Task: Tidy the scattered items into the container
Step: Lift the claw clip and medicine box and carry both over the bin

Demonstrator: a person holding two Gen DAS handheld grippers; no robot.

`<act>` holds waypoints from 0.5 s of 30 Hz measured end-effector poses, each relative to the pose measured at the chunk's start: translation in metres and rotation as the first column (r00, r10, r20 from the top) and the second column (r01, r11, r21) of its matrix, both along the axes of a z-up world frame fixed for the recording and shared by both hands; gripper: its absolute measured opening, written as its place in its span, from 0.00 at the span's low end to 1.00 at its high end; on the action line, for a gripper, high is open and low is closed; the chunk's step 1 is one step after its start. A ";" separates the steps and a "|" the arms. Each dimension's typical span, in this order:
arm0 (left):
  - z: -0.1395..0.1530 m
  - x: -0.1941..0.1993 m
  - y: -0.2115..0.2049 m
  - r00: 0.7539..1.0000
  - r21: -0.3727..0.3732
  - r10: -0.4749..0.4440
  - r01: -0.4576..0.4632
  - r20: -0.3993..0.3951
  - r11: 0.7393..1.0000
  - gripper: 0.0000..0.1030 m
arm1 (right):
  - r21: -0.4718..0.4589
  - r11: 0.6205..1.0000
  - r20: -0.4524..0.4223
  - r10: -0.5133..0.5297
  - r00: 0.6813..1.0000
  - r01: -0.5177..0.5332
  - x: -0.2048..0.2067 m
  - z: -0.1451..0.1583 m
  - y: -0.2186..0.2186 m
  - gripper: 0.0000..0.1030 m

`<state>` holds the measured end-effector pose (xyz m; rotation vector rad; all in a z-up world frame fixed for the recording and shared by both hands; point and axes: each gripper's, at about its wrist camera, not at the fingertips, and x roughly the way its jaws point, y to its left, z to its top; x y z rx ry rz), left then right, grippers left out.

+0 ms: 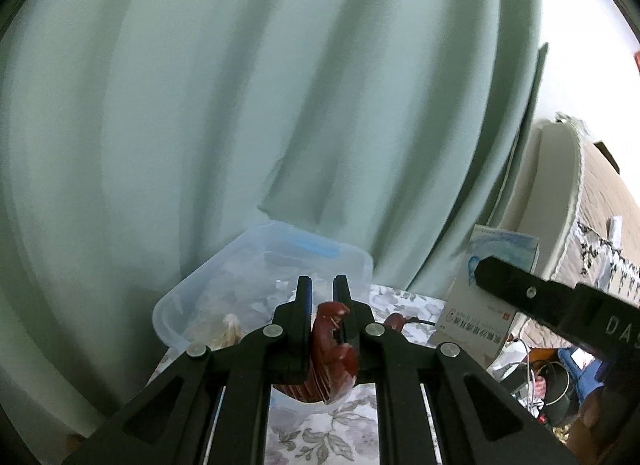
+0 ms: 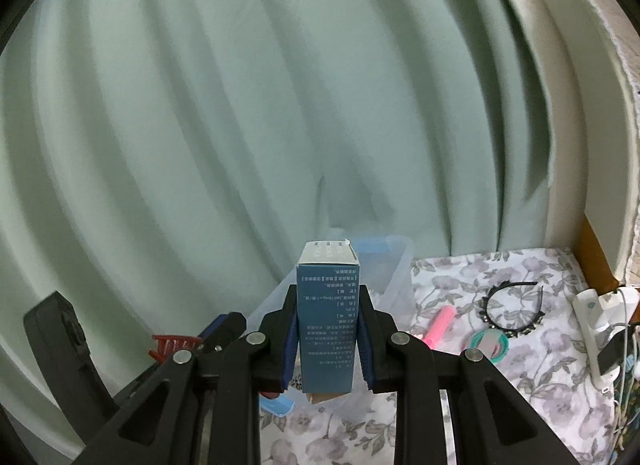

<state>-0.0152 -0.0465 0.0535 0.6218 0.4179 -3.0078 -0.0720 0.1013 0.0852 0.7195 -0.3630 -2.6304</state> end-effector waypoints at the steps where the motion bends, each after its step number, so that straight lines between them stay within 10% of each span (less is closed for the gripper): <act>1: -0.002 0.000 -0.004 1.000 0.007 0.006 -0.006 0.004 1.000 0.10 | 0.008 1.000 0.006 0.007 1.000 -0.007 -0.002 -0.002 -0.005 0.27; 15: -0.032 -0.011 -0.049 0.996 0.086 0.067 -0.073 0.066 0.994 0.10 | 0.085 0.992 0.108 0.080 0.991 -0.090 -0.032 -0.041 -0.048 0.27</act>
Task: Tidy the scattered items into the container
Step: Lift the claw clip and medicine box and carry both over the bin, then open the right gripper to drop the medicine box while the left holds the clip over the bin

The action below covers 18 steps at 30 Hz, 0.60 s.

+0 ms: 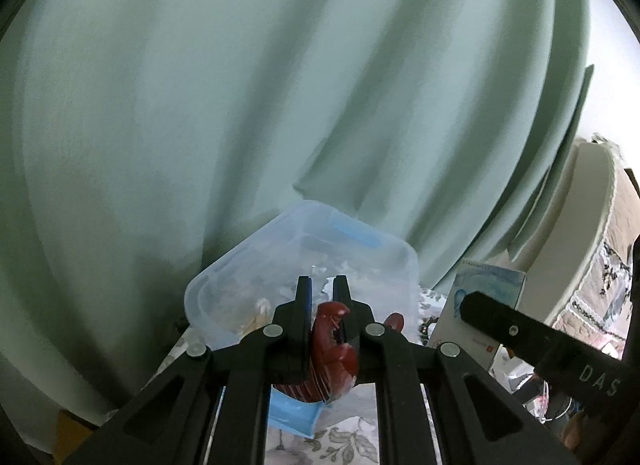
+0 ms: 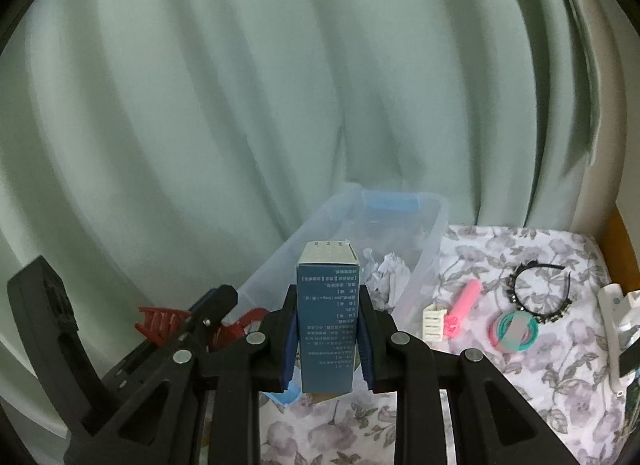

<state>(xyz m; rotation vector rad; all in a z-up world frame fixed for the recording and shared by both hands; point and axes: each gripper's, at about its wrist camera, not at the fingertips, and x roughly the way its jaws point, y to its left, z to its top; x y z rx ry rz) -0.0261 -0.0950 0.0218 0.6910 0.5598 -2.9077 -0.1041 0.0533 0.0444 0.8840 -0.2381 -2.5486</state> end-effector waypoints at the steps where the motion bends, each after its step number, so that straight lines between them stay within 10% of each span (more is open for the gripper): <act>1: -0.002 -0.002 -0.002 1.000 0.005 0.003 -0.003 0.004 1.000 0.10 | 0.003 1.000 0.006 0.004 1.000 -0.004 -0.002 -0.002 -0.002 0.27; 18: -0.033 -0.032 -0.029 1.000 0.058 0.014 -0.015 0.025 0.998 0.10 | 0.058 0.997 0.136 0.050 0.989 -0.058 -0.045 -0.055 -0.033 0.27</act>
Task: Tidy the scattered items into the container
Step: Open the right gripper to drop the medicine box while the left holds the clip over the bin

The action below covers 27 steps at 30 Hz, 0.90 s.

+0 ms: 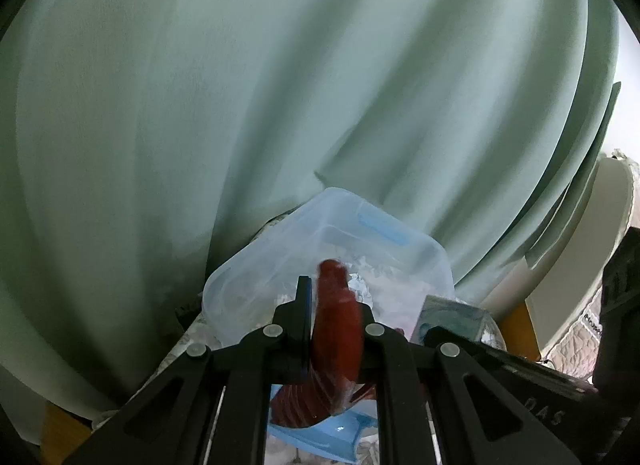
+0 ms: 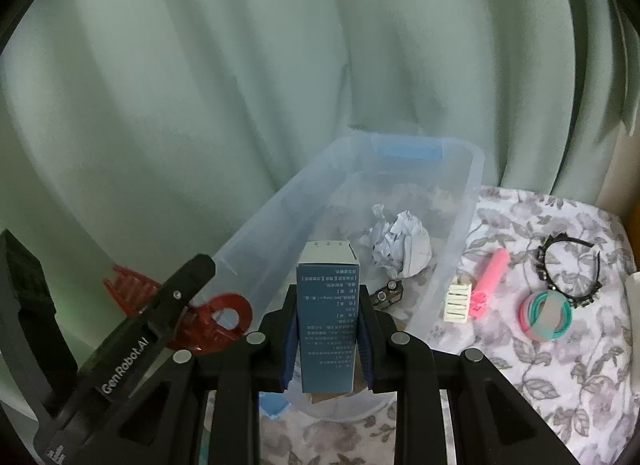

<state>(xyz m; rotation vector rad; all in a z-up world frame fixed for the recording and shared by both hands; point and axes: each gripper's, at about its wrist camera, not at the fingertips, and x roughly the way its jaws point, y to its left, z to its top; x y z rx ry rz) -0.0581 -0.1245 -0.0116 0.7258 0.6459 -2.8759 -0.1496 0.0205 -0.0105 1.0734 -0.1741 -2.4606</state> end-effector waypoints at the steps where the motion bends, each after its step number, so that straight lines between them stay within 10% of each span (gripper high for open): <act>1: -0.001 -0.001 0.000 1.000 -0.002 0.001 -0.001 -0.006 1.000 0.10 | 0.005 1.000 0.008 0.001 1.000 -0.001 -0.002 -0.003 -0.001 0.28; 19: -0.025 -0.027 -0.005 0.998 0.058 -0.005 0.001 0.068 0.998 0.42 | -0.002 1.000 0.063 -0.003 0.998 0.003 -0.021 -0.028 -0.002 0.43; 22: -0.026 -0.029 -0.001 0.998 0.035 -0.004 0.001 0.060 0.999 0.35 | -0.005 1.000 0.062 -0.001 0.998 0.001 -0.020 -0.028 -0.001 0.43; 24: -0.030 -0.032 0.000 0.999 0.014 0.003 -0.004 0.052 1.000 0.11 | -0.008 1.000 0.062 0.001 0.998 -0.001 -0.021 -0.029 0.000 0.43; 27: -0.033 -0.031 -0.001 0.999 0.035 -0.001 0.000 0.040 0.999 0.11 | -0.007 1.000 0.059 0.004 0.998 -0.003 -0.021 -0.028 0.000 0.43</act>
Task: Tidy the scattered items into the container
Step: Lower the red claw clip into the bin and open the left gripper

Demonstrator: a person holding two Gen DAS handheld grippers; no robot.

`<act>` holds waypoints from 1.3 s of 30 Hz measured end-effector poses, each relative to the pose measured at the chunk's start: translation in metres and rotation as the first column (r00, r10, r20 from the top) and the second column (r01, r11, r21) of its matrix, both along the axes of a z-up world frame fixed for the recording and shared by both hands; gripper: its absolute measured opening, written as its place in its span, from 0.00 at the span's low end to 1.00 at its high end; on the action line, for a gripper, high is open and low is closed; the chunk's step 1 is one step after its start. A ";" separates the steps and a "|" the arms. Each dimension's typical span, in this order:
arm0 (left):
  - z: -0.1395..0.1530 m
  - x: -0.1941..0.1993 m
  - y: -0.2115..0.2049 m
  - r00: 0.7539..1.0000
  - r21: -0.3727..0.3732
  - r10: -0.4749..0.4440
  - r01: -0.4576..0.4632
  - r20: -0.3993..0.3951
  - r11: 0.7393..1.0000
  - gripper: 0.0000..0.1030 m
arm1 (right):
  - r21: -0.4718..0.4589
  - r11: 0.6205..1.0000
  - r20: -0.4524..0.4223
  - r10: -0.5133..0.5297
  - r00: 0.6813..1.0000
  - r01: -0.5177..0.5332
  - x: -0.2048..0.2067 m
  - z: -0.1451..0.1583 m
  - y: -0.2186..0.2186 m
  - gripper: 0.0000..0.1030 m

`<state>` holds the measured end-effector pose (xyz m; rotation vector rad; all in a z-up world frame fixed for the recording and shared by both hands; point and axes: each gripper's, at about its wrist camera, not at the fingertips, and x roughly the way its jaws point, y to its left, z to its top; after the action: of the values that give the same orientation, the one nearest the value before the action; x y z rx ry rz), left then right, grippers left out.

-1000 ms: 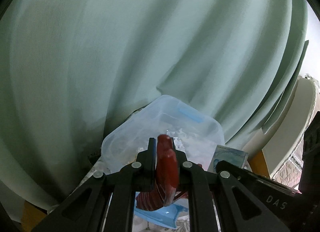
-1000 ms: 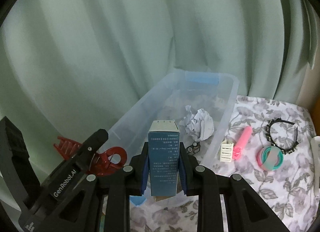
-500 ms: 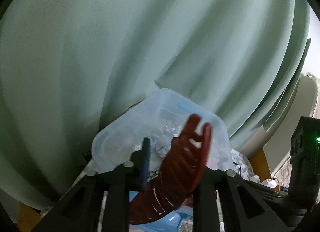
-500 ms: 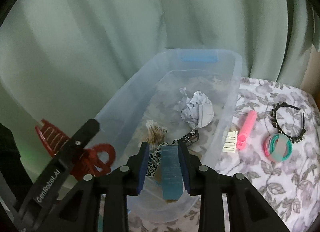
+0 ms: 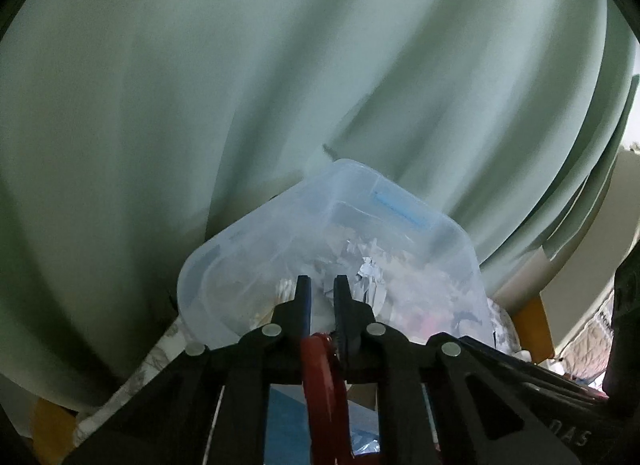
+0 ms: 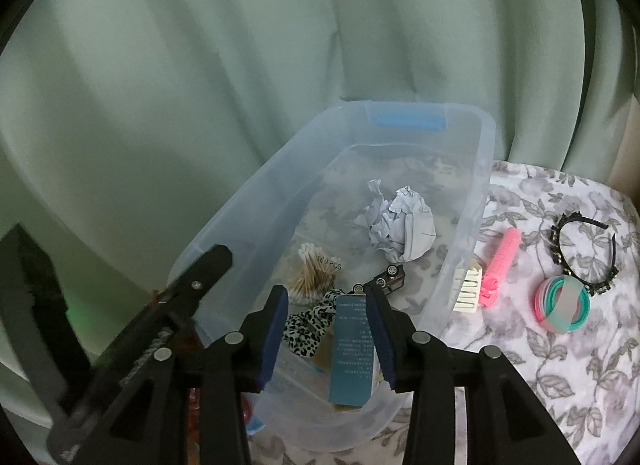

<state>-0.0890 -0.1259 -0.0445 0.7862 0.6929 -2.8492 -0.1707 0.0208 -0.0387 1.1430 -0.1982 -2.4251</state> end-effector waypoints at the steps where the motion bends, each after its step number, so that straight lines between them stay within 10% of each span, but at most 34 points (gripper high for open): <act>1: 0.000 0.000 0.001 1.000 -0.010 -0.003 0.003 -0.001 1.000 0.11 | -0.001 1.000 0.000 0.000 1.000 0.000 0.000 0.000 0.000 0.44; 39: 0.056 -0.065 0.000 0.984 -0.116 -0.066 0.047 -0.164 0.992 0.07 | -0.099 0.992 -0.032 -0.083 0.996 0.079 -0.008 0.013 0.035 0.43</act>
<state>-0.1535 -0.1260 0.0119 0.5642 0.5309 -3.0005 -0.1784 0.0558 -0.0259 1.0666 -0.3541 -2.4748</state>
